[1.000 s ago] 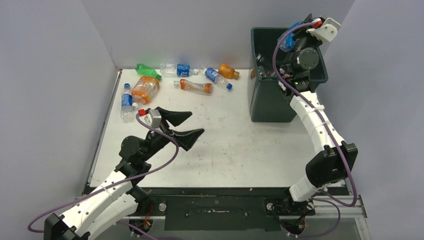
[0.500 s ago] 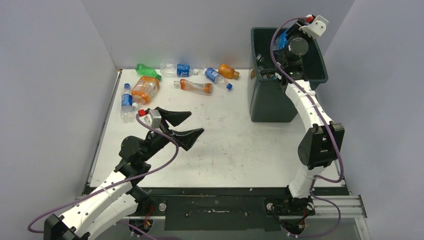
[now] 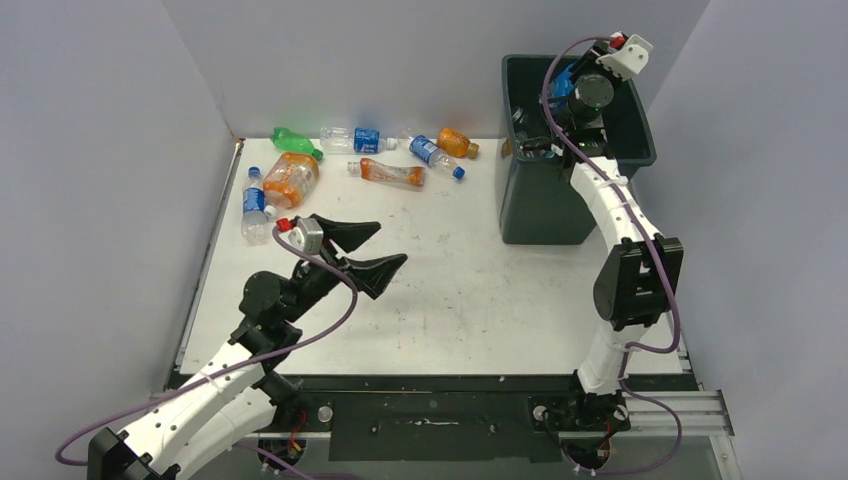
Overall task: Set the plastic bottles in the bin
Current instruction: Place the plastic bottle in the trash bin.
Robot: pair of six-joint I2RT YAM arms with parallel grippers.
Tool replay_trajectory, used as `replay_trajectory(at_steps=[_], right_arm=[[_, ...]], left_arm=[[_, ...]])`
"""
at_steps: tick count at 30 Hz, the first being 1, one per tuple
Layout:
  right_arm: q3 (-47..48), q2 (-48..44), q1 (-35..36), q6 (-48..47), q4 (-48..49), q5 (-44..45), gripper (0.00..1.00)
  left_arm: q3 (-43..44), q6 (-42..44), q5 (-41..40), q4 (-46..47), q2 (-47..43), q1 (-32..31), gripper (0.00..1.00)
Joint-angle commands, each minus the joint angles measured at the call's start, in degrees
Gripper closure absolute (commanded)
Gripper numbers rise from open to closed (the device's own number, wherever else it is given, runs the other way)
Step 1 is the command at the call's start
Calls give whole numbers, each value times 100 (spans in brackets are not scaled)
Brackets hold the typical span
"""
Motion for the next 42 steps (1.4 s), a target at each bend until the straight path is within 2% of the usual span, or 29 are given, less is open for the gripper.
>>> replay_trajectory(at_steps=[1,2,5,6,12,15,17,21,25,28,32,36,39,42], right_arm=[[300,104,-1,305,-40,-558,73],[323,122,-2,365,-53,-665,67],[369,155,-1,530,-87,-942,39],[416,170,-1,578,-126,-1006,33],[571,108,5,793,-257,-1217,15],[610,-68,15,835,-286,-1396,1],[661,-211,16,896,-328,-1595,10],[843,-545,111,1168,-491,-2036,10],[531,-1150,671,1038,-459,-2261,10],[-482,-1864,1239,892,-4,-2455,10],[-2142,-2770,1802,1414,346,-2882,10],[-3941,-3533,2411,1775,557,-2932,10],[-5071,-3922,2802,2033,720,-2928,10],[-5774,-4043,3114,2233,564,-3063,10]], left_arm=[[47,231,-703,-38,-266,-31,4],[38,282,-919,-105,-332,-31,4],[-17,440,-1511,-232,-541,-23,4],[-35,487,-1707,-251,-591,-18,4],[-122,590,-2550,-361,-779,13,4],[-61,615,-2976,-588,-771,21,4],[9,634,-3262,-768,-732,30,4],[136,668,-3814,-1111,-624,63,4],[305,661,-4311,-1512,-456,128,4],[392,687,-4529,-1705,-319,182,4],[427,825,-4812,-1785,-139,216,4],[469,1012,-5165,-1871,95,232,4],[555,1322,-5530,-1987,346,250,4],[655,1645,-6012,-2085,682,310,4]])
